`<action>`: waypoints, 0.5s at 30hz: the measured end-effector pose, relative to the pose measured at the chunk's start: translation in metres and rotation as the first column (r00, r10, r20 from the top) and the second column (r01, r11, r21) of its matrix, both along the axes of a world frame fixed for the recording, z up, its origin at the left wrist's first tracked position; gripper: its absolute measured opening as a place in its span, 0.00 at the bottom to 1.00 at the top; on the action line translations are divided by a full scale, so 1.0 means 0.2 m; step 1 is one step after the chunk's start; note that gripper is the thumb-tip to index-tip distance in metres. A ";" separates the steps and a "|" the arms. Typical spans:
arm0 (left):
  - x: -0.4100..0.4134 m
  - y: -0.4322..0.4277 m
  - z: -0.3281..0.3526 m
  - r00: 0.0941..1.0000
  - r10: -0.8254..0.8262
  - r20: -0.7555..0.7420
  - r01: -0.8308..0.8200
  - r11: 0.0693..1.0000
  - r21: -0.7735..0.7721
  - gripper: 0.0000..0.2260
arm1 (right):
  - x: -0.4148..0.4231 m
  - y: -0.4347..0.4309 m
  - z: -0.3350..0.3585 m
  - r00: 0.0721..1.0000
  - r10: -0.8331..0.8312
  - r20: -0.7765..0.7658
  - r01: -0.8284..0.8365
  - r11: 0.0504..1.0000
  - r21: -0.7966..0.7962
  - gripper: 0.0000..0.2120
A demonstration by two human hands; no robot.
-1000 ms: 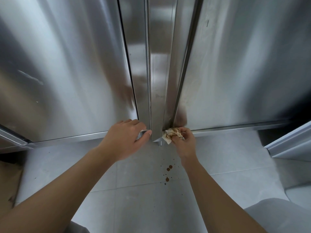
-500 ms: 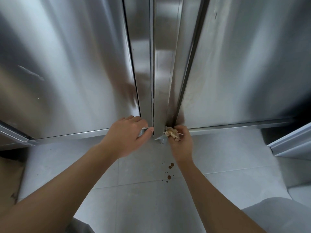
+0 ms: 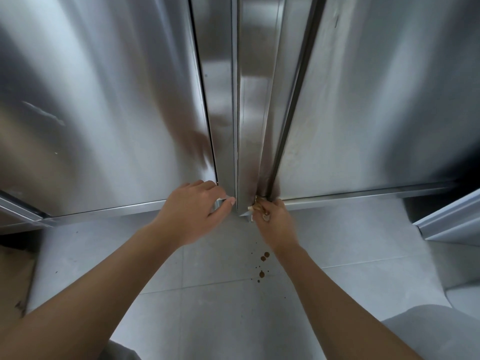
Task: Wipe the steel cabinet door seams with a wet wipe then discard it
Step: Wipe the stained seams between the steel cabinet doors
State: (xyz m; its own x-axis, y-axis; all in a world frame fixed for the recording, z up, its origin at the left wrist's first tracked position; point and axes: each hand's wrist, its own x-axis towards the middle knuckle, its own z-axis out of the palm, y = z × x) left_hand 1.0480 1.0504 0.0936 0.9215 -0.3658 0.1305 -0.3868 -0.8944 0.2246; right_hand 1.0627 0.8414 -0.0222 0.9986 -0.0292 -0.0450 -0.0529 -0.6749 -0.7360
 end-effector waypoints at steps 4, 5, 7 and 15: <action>0.00 0.00 -0.02 1.000 -0.008 -0.006 0.008 1.000 -0.003 0.26 | 0.01 -0.05 0.01 1.000 0.007 0.022 -0.005 0.996 -0.091 0.15; 0.01 -0.01 -0.02 1.000 -0.004 -0.008 0.004 1.000 -0.004 0.26 | -0.01 -0.06 0.01 0.999 -0.021 0.039 0.026 0.991 -0.135 0.15; 0.01 -0.01 -0.02 1.000 -0.001 -0.009 0.000 1.000 -0.005 0.26 | -0.04 -0.05 0.00 0.995 -0.089 0.050 0.099 0.964 -0.245 0.16; -0.01 0.02 -0.01 0.999 0.033 -0.019 -0.032 0.998 0.056 0.27 | 0.03 0.05 0.00 0.997 -0.072 0.025 0.073 0.997 -0.031 0.12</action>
State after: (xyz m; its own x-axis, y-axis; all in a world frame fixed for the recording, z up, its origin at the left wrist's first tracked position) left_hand 1.0465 1.0542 0.0917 0.9352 -0.3419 0.0925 -0.3534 -0.9177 0.1812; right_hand 1.0684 0.8509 -0.0225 0.9945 -0.1027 -0.0189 -0.0852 -0.6934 -0.7155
